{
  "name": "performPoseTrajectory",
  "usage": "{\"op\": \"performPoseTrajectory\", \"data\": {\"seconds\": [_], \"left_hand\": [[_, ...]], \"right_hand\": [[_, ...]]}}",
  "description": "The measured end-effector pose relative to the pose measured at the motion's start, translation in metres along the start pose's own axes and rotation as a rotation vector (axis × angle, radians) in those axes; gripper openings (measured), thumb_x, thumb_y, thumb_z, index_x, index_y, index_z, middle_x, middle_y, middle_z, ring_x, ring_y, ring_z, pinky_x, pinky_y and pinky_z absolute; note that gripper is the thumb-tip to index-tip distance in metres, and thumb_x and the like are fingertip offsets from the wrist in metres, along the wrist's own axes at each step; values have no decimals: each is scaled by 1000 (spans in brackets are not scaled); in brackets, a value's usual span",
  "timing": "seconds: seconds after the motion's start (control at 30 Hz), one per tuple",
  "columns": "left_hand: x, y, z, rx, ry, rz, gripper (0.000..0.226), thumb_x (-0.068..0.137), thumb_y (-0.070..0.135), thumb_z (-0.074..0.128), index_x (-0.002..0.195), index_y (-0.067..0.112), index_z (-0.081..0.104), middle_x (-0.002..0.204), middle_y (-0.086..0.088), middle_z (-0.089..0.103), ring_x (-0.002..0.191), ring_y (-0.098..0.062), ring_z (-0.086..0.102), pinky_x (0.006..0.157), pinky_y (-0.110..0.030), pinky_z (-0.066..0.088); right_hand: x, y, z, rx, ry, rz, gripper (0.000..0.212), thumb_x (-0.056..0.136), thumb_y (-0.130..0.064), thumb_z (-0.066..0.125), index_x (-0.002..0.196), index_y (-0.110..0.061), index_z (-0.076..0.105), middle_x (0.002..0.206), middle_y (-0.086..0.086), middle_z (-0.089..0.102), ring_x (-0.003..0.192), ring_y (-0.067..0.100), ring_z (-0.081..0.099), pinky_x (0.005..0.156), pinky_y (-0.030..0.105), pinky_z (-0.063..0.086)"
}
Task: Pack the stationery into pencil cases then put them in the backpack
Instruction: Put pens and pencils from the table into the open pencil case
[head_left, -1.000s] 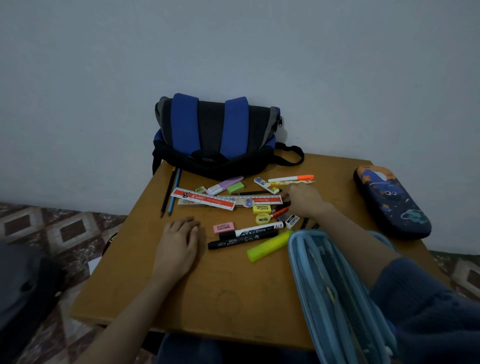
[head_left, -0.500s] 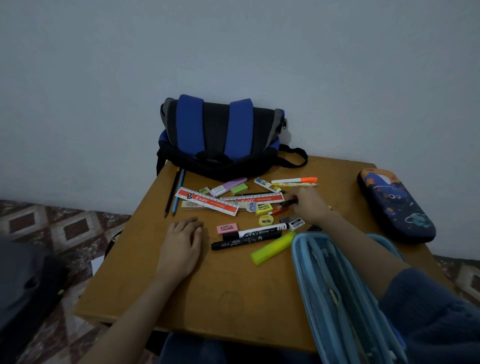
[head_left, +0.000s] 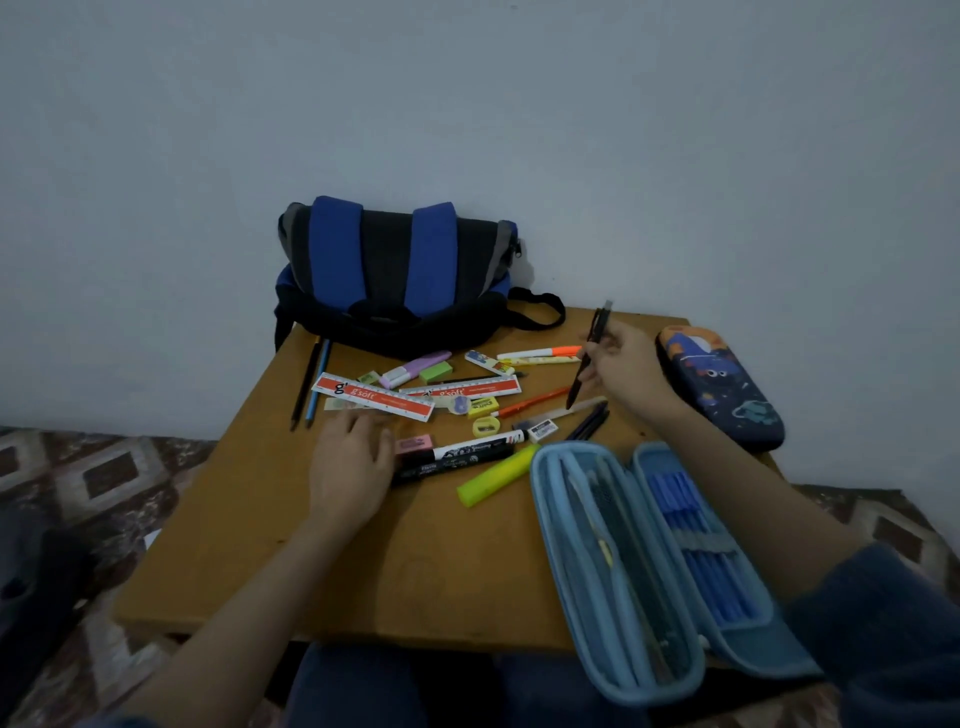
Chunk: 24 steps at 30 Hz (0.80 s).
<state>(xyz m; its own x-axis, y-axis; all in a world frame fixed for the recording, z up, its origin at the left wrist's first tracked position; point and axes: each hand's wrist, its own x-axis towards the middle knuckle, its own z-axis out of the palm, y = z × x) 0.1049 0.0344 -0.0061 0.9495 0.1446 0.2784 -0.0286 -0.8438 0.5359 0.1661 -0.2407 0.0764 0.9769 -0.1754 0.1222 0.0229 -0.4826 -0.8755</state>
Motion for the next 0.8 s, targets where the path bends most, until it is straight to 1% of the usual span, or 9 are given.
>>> {"op": "performPoseTrajectory", "data": {"seconds": [0.1,0.27,0.4,0.47,0.5,0.57,0.63,0.73,0.8], "left_hand": [[-19,38,10,-95,-1,157,27,93,18,51,115,7,62,126,-9,52,119,-24,47,96,-33,40],[-49,99,29,-192,-150,308,31,96,21,45,123,13,57,135,-1,44,128,-14,37,104,-25,30],[-66,133,43,-190,-331,399,32,98,23,41,127,16,52,139,3,40,131,-12,30,106,-23,27],[-73,146,51,-168,-414,442,35,98,24,41,130,17,49,142,3,37,133,-12,28,106,-22,25],[-76,150,55,-151,-461,458,36,98,26,41,132,17,47,145,3,34,135,-12,26,107,-24,24],[-81,157,65,-114,-561,486,43,98,33,40,139,18,39,152,3,24,140,-14,17,113,-27,19],[-85,164,76,-48,-653,539,54,97,43,38,146,23,26,157,3,10,144,-17,5,117,-32,4],[-92,171,87,108,-738,606,67,90,63,26,148,35,5,157,3,-11,144,-22,-14,112,-47,-15],[-97,173,93,188,-747,630,81,75,77,8,146,41,-1,156,5,-18,142,-24,-21,106,-54,-22]], "right_hand": [[-13,1,-25,179,-39,116,27,97,3,37,122,-4,44,77,8,57,38,7,58,40,22,52],[-33,15,-61,176,-91,260,32,97,6,31,128,2,38,77,9,54,43,12,56,43,22,48],[-44,33,-83,16,-22,204,22,99,-4,37,117,5,46,70,5,50,47,10,44,40,15,35],[-48,42,-93,-88,34,132,20,100,-7,36,100,4,53,68,4,53,54,9,48,53,18,39],[-50,45,-98,-148,45,104,19,99,-6,36,94,1,53,68,4,56,62,11,50,58,18,40],[-51,52,-106,-220,28,95,12,98,-3,35,102,0,45,76,11,60,74,19,54,64,16,43],[-52,58,-112,-248,11,109,8,97,-2,36,104,-3,36,86,20,59,82,25,56,71,26,46],[-53,65,-114,-272,-15,150,4,95,-2,39,95,-4,36,89,17,57,80,25,56,59,19,44],[-53,73,-114,-313,-36,184,5,95,-2,40,90,-4,39,91,22,58,77,23,53,56,19,41]]}}
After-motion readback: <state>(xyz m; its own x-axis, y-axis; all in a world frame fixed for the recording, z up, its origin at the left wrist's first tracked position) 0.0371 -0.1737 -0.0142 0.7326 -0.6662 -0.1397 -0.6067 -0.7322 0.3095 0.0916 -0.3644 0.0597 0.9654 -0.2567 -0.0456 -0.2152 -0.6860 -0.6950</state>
